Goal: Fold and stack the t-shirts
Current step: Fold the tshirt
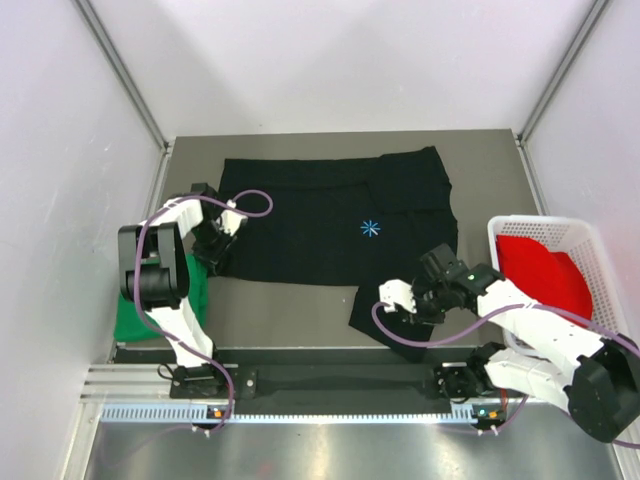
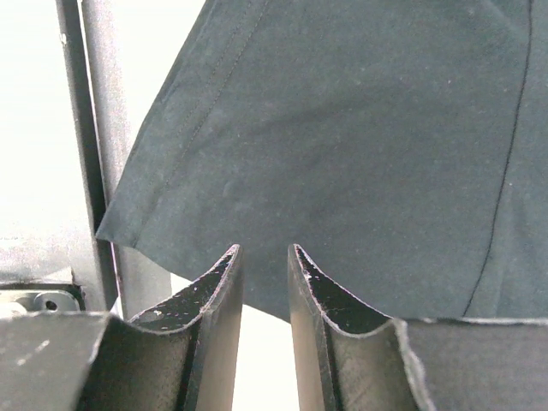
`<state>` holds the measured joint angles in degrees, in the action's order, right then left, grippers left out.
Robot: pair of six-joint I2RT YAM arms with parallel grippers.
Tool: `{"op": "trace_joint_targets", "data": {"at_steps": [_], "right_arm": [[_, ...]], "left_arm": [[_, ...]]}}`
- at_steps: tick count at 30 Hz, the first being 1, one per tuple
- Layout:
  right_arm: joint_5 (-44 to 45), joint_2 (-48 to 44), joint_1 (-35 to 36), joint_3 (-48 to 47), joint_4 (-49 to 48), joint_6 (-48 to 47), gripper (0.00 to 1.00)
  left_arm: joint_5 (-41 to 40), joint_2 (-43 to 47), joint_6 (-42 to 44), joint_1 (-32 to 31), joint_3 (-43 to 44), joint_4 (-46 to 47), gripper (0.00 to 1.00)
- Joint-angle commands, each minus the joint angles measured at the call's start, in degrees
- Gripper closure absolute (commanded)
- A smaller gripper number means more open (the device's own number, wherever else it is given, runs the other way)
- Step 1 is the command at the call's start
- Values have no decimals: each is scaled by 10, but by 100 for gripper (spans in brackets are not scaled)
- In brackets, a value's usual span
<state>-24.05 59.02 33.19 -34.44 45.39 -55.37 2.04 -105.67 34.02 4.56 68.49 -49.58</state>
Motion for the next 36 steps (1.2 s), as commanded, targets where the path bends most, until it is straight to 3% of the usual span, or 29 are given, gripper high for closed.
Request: {"op": "trace_joint_targets", "data": {"at_steps": [1, 3, 4, 7, 13, 16, 22, 33, 36], "right_arm": [[-9, -16, -5, -1, -18, -3, 72], [-7, -19, -5, -1, -18, -4, 73], [-6, -20, -5, 0, -17, -5, 73], [1, -19, -5, 0, -20, -7, 73], [37, -29, -22, 5, -10, -31, 73], [61, -50, -25, 20, 14, -110, 69], [68, -34, -23, 5, 37, -183, 66], [23, 44, -18, -18, 121, -250, 46], [10, 54, -18, -20, 126, -252, 44]], "left_arm": [[9, -20, 1, 1, -5, 27, 71], [13, -10, 2, 1, -14, 21, 77], [13, -7, 2, 1, -19, 21, 86], [18, 5, 2, 1, -24, 17, 100], [15, 34, -5, 0, -17, 12, 100], [7, 39, -1, 0, -20, 14, 100], [4, 27, -14, 0, -21, 22, 100], [18, 6, -30, 0, -9, 19, 100], [16, 1, -32, -1, -5, 16, 100]]}}
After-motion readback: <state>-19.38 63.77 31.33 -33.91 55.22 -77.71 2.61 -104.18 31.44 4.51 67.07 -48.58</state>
